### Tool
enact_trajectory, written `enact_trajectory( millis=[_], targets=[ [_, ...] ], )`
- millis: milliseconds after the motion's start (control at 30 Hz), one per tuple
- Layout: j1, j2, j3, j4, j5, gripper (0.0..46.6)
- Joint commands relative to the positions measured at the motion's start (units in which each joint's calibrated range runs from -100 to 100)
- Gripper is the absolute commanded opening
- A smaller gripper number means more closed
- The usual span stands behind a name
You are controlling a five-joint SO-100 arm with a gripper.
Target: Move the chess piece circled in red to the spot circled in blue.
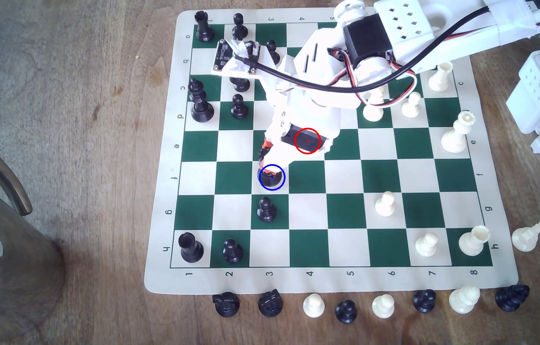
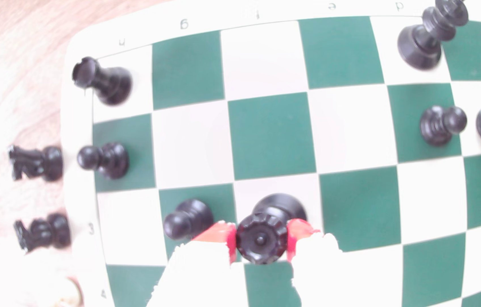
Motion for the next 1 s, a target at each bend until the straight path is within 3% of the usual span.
enact_trajectory(
  millis=[0, 267, 333, 500, 733, 967],
  targets=[
    [0.65, -1.29, -0.69, -0.98, 0.05, 0.2],
    [0.88, 0.07, -0.51, -0.98, 0.10, 1.4],
    [0.96, -0.61, 0.22, -0.41, -0.73, 9.4],
    [1.12, -3.92, 3.75, -0.41, -1.66, 19.8],
    [1.59, -10.46, 6.11, 0.49, -1.42, 21.8],
    [0.88, -28.37, 19.53, -1.15, -1.12, 22.1]
  ],
)
